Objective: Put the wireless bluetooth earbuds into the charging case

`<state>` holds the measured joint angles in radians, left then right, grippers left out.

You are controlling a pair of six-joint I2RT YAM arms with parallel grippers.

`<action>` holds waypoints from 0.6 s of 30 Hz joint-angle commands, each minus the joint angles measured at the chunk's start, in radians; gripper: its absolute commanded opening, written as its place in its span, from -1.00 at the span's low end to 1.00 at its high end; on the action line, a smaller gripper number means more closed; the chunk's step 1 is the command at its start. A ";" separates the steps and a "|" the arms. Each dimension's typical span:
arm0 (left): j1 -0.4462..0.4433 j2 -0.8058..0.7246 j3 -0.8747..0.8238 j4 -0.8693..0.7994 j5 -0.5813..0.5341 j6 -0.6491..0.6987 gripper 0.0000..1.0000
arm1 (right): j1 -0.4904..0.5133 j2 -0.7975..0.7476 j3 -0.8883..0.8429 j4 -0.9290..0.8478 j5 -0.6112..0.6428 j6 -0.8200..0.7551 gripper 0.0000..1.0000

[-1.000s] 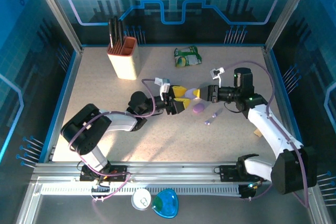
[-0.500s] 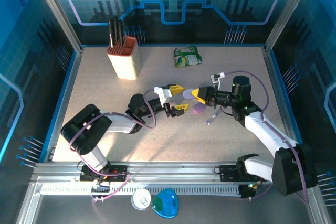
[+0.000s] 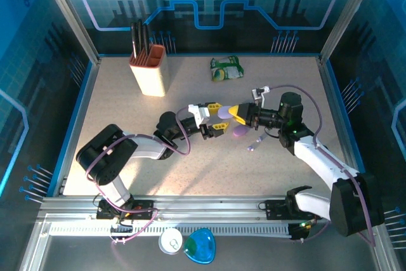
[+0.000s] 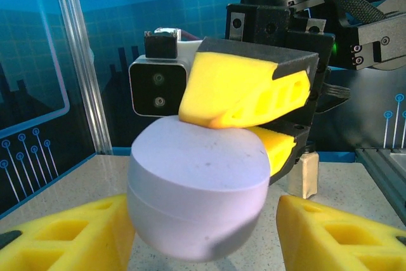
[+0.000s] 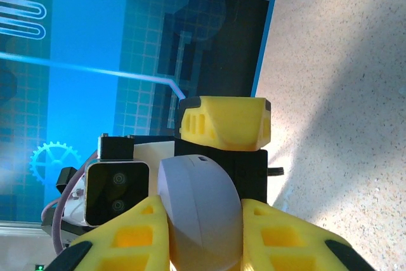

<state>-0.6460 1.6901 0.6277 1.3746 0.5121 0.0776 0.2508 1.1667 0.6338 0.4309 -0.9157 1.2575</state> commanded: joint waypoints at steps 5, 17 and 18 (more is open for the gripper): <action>0.002 0.025 0.035 0.027 0.009 -0.001 0.11 | 0.015 0.013 -0.006 -0.024 -0.024 -0.006 -0.80; 0.003 0.032 0.043 0.027 0.022 -0.011 0.00 | 0.014 0.042 0.000 -0.017 -0.032 0.004 -0.81; 0.002 0.034 0.043 0.027 0.024 -0.013 -0.04 | 0.014 0.044 0.000 -0.012 -0.032 0.006 -0.81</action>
<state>-0.6460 1.7096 0.6464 1.3750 0.5129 0.0772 0.2508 1.2034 0.6338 0.4046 -0.9241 1.2579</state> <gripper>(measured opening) 0.485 0.241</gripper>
